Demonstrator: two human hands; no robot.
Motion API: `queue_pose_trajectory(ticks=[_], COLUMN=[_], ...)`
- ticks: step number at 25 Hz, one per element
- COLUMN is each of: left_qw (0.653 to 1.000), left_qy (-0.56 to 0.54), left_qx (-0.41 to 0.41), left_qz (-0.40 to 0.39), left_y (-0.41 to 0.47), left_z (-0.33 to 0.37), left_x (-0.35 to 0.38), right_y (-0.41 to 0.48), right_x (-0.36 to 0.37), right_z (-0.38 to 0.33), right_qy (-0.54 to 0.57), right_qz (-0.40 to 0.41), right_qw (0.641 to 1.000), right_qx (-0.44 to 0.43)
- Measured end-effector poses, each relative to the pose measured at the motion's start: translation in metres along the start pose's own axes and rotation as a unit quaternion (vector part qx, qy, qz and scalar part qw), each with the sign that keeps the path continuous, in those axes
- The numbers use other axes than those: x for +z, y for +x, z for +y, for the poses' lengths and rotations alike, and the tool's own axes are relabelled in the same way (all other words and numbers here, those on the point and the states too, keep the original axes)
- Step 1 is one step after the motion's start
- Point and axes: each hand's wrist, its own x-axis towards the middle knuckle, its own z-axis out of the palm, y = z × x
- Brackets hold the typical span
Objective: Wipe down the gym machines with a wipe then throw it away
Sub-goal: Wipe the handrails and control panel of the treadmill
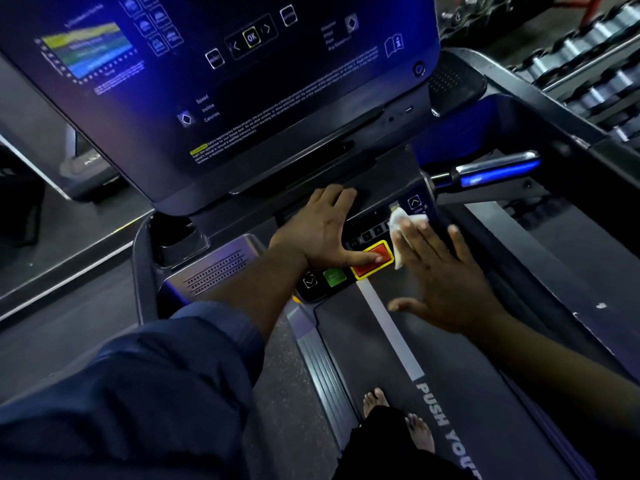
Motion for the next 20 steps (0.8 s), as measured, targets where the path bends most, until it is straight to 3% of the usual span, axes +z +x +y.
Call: queue_pose_trajectory(ticks=[4,6,11,14,16,20], left_qw=[1.0,1.0,1.0,0.999,0.998,0.992], left_qy=[-0.006,-0.013,-0.017,-0.027,-0.052,-0.123], left_qx=[0.003,0.006,0.016,0.025,0.028,0.025], left_qz=[0.01,0.018,0.016,0.023,0.028,0.034], left_y=[-0.002,-0.003,-0.001,0.0,0.001,0.002], left_z=[0.001,0.002,-0.003,-0.002,-0.003,-0.015], left_x=[-0.004,-0.005,0.001,0.0,0.0,0.0], right_y=[0.023,0.045,-0.011,0.029,0.06,0.01], right_x=[-0.01,-0.016,0.016,-0.008,-0.027,-0.014], right_z=[0.003,-0.015,-0.022,-0.012,-0.015,-0.027], right_qy=[0.072,0.108,0.028,0.079,0.112,0.026], right_qz=[0.016,0.044,0.024,0.028,0.041,-0.018], right_qw=[0.984,0.975,0.993,0.978,0.973,0.997], right_qx=[0.16,0.188,0.111,0.191,0.199,0.064])
